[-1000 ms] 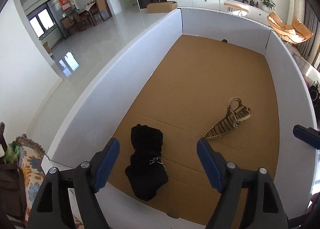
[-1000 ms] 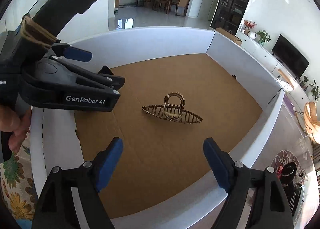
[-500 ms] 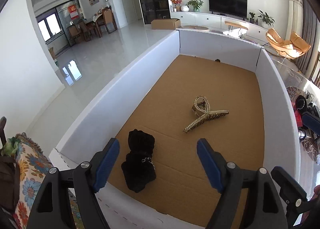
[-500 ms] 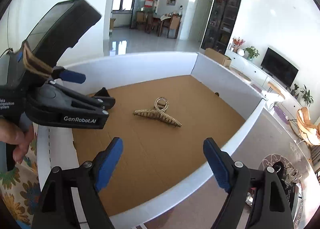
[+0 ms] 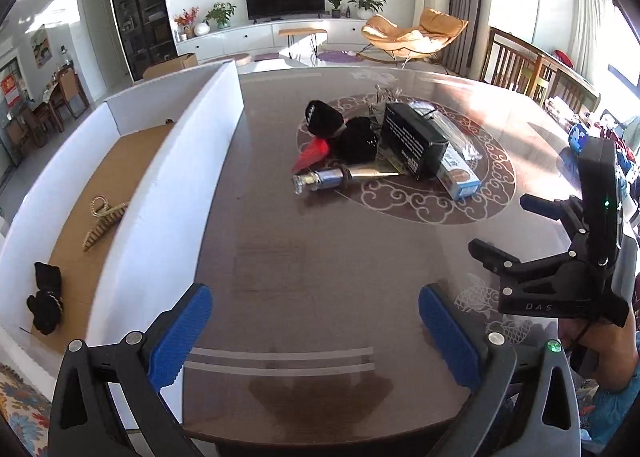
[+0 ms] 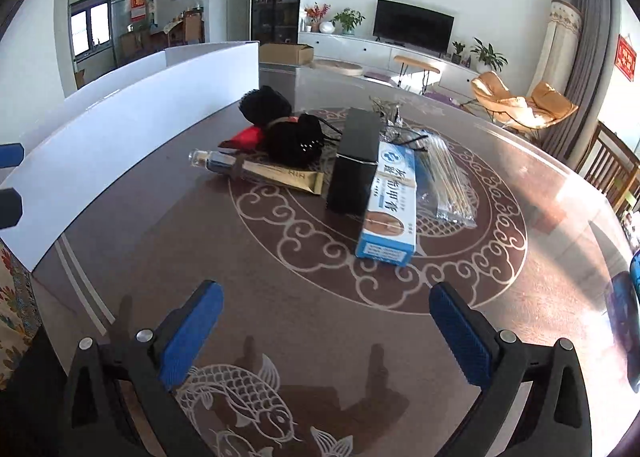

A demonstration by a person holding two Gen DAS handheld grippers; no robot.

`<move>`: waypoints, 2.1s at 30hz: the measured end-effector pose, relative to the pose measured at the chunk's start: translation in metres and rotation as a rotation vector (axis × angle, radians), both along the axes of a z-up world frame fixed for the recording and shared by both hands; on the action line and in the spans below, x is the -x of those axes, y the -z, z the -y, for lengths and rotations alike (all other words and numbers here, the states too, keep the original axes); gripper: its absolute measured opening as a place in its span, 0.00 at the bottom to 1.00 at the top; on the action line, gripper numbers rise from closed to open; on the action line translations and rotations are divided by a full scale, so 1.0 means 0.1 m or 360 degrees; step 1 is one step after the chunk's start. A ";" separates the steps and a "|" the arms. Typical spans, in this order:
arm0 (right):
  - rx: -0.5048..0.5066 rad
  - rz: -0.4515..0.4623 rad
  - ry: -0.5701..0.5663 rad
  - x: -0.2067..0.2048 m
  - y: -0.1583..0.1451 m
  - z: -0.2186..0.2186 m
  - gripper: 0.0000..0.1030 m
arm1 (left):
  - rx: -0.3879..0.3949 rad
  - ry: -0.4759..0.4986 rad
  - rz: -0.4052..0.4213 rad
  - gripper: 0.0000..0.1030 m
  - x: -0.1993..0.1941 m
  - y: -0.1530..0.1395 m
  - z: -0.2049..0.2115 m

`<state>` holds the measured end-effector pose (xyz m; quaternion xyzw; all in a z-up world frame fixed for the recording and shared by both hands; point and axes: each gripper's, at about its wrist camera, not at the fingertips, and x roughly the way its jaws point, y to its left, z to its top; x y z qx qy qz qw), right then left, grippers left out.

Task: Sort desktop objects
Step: 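Move both open tools back over the table pile, then lower the left tool toward the silver tube with brown cord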

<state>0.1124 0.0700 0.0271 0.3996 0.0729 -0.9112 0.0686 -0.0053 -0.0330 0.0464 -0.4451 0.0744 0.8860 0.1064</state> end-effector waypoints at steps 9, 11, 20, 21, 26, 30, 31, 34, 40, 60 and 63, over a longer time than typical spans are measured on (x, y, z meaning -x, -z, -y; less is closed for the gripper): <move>-0.0017 0.0140 0.0016 0.02 0.23 -0.28 1.00 | -0.0013 -0.0157 0.0137 1.00 0.47 0.67 -0.24; -0.0004 0.0161 0.0018 0.13 0.28 -0.25 1.00 | -0.0015 -0.0145 0.0129 1.00 0.54 0.68 -0.26; 0.0069 0.0202 -0.0013 0.51 0.32 -0.21 1.00 | -0.0043 -0.0086 0.0045 1.00 0.67 0.72 -0.31; 0.0070 0.0202 -0.0013 0.55 0.33 -0.21 1.00 | -0.0041 -0.0084 0.0045 1.00 0.67 0.72 -0.31; 0.0069 0.0201 0.0001 0.65 0.32 -0.16 1.00 | -0.0051 -0.0068 0.0041 1.00 0.66 0.73 -0.30; 0.0069 0.0202 0.0000 0.65 0.31 -0.16 1.00 | -0.0047 -0.0065 0.0042 1.00 0.67 0.73 -0.30; 0.0070 0.0202 0.0000 0.65 0.31 -0.16 1.00 | -0.0045 -0.0062 0.0042 1.00 0.68 0.73 -0.30; 0.0069 0.0202 0.0000 0.65 0.31 -0.16 1.00 | -0.0042 0.0040 0.0048 1.00 0.73 0.73 -0.29; 0.0070 0.0202 -0.0001 0.65 0.31 -0.16 1.00 | -0.0037 0.0193 0.0049 1.00 0.92 0.73 -0.29; 0.0069 0.0202 -0.0003 0.65 0.31 -0.17 1.00 | -0.0043 0.0255 0.0040 1.00 1.23 0.72 -0.44; 0.0070 0.0202 -0.0003 0.65 0.31 -0.17 1.00 | -0.0043 0.0255 0.0040 1.00 1.23 0.72 -0.44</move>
